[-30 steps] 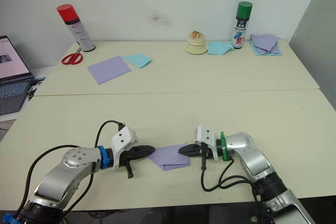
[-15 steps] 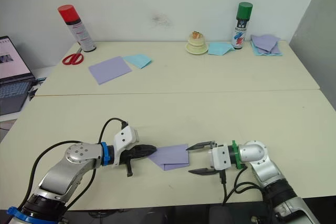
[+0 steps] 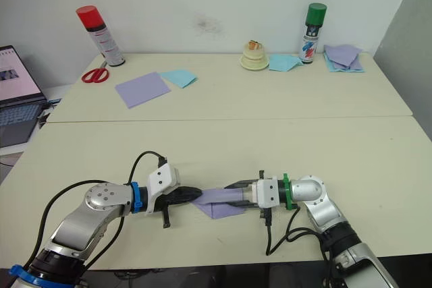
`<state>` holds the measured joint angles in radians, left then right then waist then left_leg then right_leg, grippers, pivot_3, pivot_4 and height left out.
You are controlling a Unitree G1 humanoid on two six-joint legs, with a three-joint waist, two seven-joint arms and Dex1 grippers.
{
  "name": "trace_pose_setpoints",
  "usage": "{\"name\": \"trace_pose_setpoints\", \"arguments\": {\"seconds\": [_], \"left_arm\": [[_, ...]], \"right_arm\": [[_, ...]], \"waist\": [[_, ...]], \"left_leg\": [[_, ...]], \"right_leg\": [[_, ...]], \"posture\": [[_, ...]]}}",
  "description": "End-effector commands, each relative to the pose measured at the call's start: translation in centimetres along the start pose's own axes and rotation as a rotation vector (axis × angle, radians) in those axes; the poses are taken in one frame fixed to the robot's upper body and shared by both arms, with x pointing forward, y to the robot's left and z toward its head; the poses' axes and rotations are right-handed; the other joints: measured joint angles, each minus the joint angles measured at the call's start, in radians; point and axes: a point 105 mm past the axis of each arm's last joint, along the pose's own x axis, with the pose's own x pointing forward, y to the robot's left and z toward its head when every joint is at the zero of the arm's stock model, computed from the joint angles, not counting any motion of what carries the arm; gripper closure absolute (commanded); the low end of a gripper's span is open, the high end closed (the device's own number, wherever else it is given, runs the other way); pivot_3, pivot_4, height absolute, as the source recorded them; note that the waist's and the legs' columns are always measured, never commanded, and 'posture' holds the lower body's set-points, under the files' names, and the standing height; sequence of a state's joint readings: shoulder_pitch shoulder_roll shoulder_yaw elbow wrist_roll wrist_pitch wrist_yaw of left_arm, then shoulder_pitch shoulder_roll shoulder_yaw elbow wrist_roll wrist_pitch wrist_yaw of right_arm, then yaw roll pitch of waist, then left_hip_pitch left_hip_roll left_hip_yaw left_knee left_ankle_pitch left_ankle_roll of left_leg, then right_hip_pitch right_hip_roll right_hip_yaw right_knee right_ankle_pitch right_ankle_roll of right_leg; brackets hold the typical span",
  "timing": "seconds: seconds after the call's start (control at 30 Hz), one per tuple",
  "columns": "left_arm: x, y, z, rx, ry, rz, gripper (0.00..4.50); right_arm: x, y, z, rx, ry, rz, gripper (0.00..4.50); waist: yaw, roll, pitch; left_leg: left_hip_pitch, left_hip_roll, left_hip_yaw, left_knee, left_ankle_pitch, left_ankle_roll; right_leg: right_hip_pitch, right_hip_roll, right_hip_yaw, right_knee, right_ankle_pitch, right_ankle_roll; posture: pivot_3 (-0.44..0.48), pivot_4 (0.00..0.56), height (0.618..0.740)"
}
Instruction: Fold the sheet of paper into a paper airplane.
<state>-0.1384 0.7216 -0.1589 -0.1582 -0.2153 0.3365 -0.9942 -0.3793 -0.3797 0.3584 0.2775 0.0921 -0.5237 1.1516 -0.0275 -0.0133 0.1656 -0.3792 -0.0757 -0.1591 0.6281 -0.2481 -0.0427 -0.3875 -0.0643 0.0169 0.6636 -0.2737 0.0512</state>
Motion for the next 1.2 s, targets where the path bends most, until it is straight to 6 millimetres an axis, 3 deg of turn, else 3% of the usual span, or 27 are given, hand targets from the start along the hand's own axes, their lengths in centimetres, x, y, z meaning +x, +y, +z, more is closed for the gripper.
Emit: {"name": "trace_pose_setpoints", "arguments": {"seconds": [0.03, 0.2, 0.43, 0.6, 0.77, 1.0, 1.2], "left_arm": [[0.3, -0.9, -1.3, -0.012, 0.05, -0.047, 4.5], [0.3, -0.8, -1.3, -0.008, 0.049, -0.048, 4.5], [0.3, -0.8, -1.2, 0.0, 0.046, -0.053, 4.5], [0.3, -0.7, -1.4, 0.013, 0.053, -0.054, 4.5], [0.1, -0.5, -1.4, 0.014, 0.052, -0.048, 4.5], [0.0, -0.5, -1.4, 0.009, 0.049, -0.043, 4.5], [0.0, -0.4, -1.3, 0.009, 0.043, -0.04, 4.5]], "right_arm": [[-0.1, -0.3, 1.4, -0.039, -0.036, -0.001, 4.32], [-0.1, -0.1, 1.1, -0.036, -0.022, 0.025, 4.46], [1.3, 0.2, 1.4, 0.001, -0.019, 0.007, 4.46], [2.1, -0.3, 1.2, 0.055, -0.018, -0.024, 4.46], [1.4, -1.2, 1.2, 0.077, -0.026, -0.052, 4.46], [0.3, -1.1, 1.2, 0.086, -0.014, -0.071, 2.18], [0.6, -0.4, 0.0, 0.085, 0.032, -0.058, 2.18]], "waist": [[0.0, 0.0, 0.0], [0.0, 0.0, 0.0], [0.0, 0.0, 0.0], [0.0, 0.0, 0.0], [-0.001, 0.0, 0.0], [-0.001, 0.0, 0.0], [-0.001, 0.0, 0.0]], "left_leg": [[0.0, 0.0, 0.0, 0.0, 0.0, 0.0], [0.0, 0.0, 0.0, 0.0, 0.0, 0.0], [0.0, 0.0, 0.0, 0.0, 0.0, 0.0], [0.0, 0.0, 0.0, 0.0, 0.0, 0.0], [0.0, 0.0, 0.0, 0.0, 0.0, 0.0], [0.0, 0.0, 0.0, 0.0, 0.0, 0.0], [0.0, 0.0, 0.0, 0.0, 0.0, 0.0]], "right_leg": [[0.0, 0.0, 0.0, 0.0, 0.0, 0.0], [0.0, 0.0, 0.0, 0.0, 0.0, 0.0], [0.0, 0.0, 0.0, 0.0, 0.0, 0.0], [0.0, 0.0, 0.0, 0.0, 0.0, 0.0], [0.0, 0.0, 0.0, 0.0, 0.0, 0.0], [0.0, 0.0, 0.0, 0.0, 0.0, 0.0], [0.0, 0.0, 0.0, 0.001, 0.0, 0.0]], "posture": [[0.0, 0.15, 0.74], [0.0, 0.15, 0.74], [0.0, 0.15, 0.74], [0.0, 0.15, 0.74], [0.0, 0.15, 0.74], [0.0, 0.15, 0.74], [0.0, 0.15, 0.74]]}}
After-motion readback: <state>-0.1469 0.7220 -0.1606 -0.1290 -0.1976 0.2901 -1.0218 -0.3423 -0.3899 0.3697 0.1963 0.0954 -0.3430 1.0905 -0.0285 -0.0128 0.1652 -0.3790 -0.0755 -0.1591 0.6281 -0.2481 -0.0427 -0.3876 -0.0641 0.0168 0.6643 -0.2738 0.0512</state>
